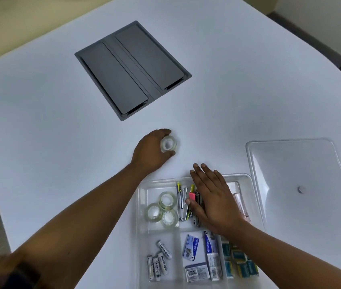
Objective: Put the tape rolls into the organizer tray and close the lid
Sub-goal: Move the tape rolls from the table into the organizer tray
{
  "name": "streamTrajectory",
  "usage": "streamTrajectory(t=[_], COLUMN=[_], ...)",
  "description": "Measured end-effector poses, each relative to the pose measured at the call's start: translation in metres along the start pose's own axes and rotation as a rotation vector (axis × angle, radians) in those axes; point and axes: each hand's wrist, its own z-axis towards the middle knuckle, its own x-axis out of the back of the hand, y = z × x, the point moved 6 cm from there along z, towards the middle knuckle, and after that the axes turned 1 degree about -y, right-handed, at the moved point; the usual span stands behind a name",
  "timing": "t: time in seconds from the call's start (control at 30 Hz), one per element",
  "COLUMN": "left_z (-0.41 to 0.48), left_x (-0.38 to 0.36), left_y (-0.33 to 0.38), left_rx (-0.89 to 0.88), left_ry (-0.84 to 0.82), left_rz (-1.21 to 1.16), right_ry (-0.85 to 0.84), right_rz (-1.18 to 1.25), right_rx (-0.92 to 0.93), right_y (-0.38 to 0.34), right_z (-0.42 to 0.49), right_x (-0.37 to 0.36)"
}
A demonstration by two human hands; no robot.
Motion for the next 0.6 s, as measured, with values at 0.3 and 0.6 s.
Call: streamTrajectory(t=[0.3, 0.6], left_z=[-0.117, -0.154], left_x=[0.011, -0.006], left_y=[0.011, 0.006], left_rx=[-0.008, -0.023], left_ry=[0.160, 0.170], left_rz=[-0.035, 0.085], right_ry=[0.005, 0.041], right_rz=[-0.028, -0.016], right_rx=[-0.002, 0.004], right_y=[-0.002, -0.001], right_z=[0.000, 0.000], right_x=[0.001, 0.000])
